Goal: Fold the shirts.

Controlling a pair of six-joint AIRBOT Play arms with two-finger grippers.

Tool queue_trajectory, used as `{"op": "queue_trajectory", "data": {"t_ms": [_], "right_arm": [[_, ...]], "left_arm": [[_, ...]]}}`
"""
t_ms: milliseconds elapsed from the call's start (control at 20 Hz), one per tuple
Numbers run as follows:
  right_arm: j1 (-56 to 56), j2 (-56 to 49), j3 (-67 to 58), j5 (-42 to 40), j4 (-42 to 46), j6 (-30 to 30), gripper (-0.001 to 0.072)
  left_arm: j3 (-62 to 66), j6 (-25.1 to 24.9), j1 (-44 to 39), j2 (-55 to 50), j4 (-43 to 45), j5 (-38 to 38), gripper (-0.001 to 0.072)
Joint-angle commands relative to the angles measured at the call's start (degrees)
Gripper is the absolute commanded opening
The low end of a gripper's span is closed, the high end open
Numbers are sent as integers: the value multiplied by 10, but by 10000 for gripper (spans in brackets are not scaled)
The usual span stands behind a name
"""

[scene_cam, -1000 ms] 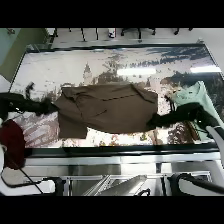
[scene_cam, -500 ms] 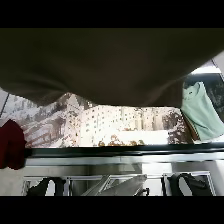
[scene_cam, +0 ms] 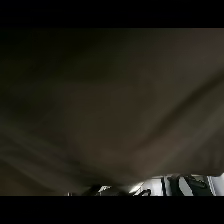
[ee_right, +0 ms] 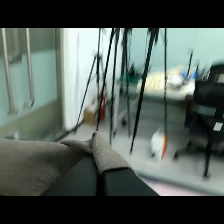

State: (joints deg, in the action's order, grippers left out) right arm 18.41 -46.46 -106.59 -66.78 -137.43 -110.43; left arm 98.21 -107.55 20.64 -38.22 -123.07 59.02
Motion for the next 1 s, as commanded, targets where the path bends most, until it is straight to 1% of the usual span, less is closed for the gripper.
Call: {"op": "queue_trajectory", "data": {"t_ms": [0,100,200,250,300,350,400,450,500,650,800,950], "right_arm": [[-7,-37,145,-40,-17,3,16],[-22,-52,285,3,-13,-14,16],[-38,-80,424,88,-13,-39,15],[-44,-103,481,137,-13,-46,15],[-46,-136,528,191,-15,-55,16],[-46,-176,554,233,-19,-59,16],[-45,-230,559,261,-19,-60,15],[-42,-280,551,277,-26,-67,15],[-40,-336,530,280,-39,-78,15],[-41,-478,409,246,-43,-71,15],[-40,-555,274,210,-42,-28,15],[-39,-582,181,178,-34,0,15]], "left_arm": [[-97,-15,0,-100,-116,71,17],[-163,-47,-30,-165,-130,66,17],[-216,-82,-78,-242,-113,38,17],[-239,-99,-103,-287,-108,10,17],[-256,-104,-123,-332,-100,-27,17],[-265,-104,-136,-385,-92,-68,17],[-260,-104,-143,-439,-87,-91,17],[-238,-101,-144,-500,-88,-97,18],[-206,-87,-144,-555,-90,-90,17],[-60,-30,-144,-706,-90,-54,17],[88,16,-148,-779,-89,-38,17],[188,63,-148,-799,-83,-28,17]]}}
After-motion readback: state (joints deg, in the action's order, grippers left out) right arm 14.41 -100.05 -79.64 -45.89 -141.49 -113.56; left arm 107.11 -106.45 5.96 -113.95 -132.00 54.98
